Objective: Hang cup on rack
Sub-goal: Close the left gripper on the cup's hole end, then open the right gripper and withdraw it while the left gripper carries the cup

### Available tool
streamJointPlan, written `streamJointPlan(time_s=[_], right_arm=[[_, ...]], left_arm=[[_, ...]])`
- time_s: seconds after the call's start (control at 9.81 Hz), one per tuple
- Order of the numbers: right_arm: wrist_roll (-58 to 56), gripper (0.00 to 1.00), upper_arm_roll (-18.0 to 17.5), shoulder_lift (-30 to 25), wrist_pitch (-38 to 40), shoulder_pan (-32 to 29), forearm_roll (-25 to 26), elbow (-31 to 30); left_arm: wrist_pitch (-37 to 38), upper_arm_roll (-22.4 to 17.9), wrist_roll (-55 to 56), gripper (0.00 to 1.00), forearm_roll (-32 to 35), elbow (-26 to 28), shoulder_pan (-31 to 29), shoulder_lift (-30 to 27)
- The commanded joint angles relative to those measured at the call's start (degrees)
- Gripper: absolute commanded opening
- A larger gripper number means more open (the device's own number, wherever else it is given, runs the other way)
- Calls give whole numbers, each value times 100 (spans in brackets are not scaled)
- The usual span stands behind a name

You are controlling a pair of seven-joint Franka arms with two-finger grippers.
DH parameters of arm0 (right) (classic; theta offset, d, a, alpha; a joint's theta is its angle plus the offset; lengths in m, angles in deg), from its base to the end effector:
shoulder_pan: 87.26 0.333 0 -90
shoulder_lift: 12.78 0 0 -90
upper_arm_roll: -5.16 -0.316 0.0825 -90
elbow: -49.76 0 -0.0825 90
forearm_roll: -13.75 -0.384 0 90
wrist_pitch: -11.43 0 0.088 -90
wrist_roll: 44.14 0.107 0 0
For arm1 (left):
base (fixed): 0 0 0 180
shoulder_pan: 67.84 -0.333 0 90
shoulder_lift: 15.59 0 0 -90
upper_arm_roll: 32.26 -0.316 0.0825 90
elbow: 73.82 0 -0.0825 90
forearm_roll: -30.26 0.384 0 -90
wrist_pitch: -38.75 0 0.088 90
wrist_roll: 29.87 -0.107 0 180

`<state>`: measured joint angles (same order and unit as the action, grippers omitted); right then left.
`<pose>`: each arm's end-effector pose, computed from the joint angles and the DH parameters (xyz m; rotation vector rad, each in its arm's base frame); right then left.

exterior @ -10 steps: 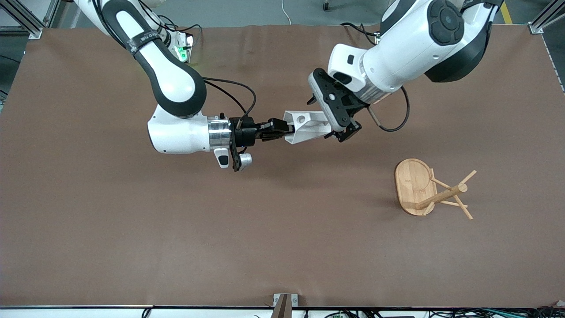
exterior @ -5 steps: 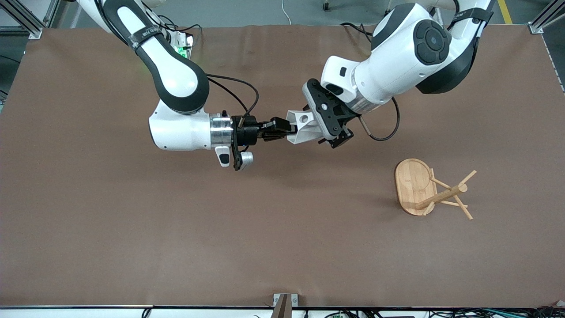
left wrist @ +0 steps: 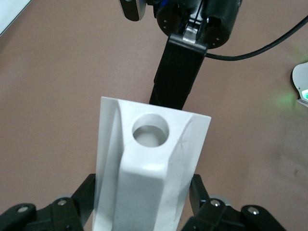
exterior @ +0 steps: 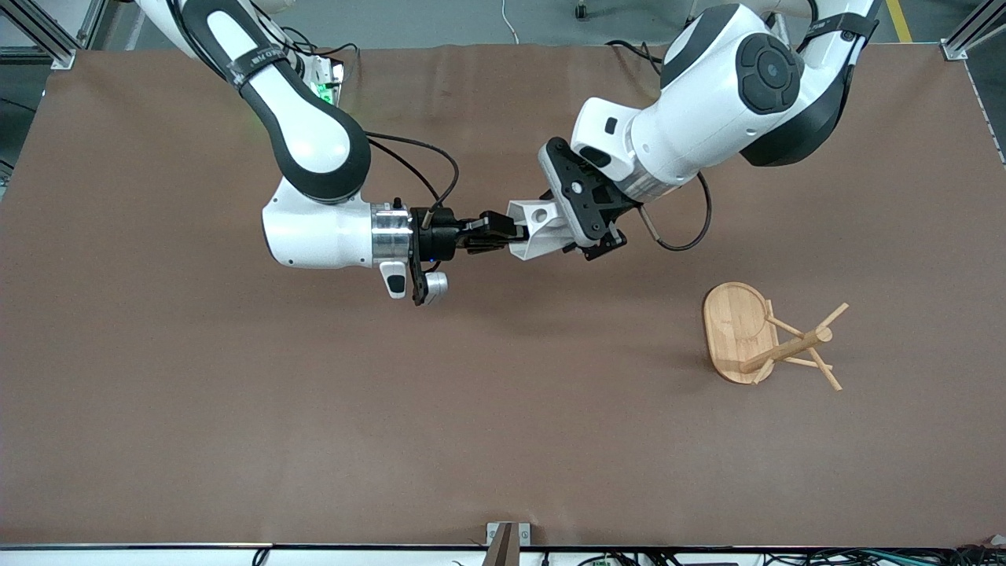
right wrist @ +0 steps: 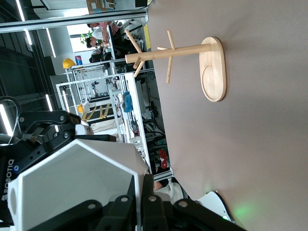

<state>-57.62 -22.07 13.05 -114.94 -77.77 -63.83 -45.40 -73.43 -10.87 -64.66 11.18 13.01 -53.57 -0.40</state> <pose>0.5619 0.4047 0.4149 -1.8480 0.0423 0.2083 0.5382 -0.3783 0.5434 2.3065 -1.4318 0.2597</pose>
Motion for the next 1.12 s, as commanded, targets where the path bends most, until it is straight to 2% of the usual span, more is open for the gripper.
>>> streamJointPlan(time_s=[0.0,0.1,0.31,0.51,0.61,0.82,0.92,1.02], right_arm=[[249,17,-90,-201,7,0,-179,-3],[275,96,-73,-219,-27,0,-161,-29],[267,100,-20,-297,-27,-62,75,-81],[476,100,7,-342,-1,-376,1318,-90],[939,100,24,-385,8,-518,2098,-90],[2132,100,514,-683,226,-563,4240,-116],[2539,100,847,-789,654,-607,5330,-82],[2595,100,1303,-921,1041,-607,5967,-82]], left_arm=[[107,15,131,1,1,106,15,151],[177,6,114,0,9,115,-12,150],[204,-20,96,0,9,115,-56,142],[205,-29,131,0,1,106,-109,142],[205,-38,140,0,1,106,-126,159],[205,-55,523,1,0,212,-135,124],[274,-81,1492,1,18,194,-170,-41],[353,-82,2416,1,192,133,-170,-95]])
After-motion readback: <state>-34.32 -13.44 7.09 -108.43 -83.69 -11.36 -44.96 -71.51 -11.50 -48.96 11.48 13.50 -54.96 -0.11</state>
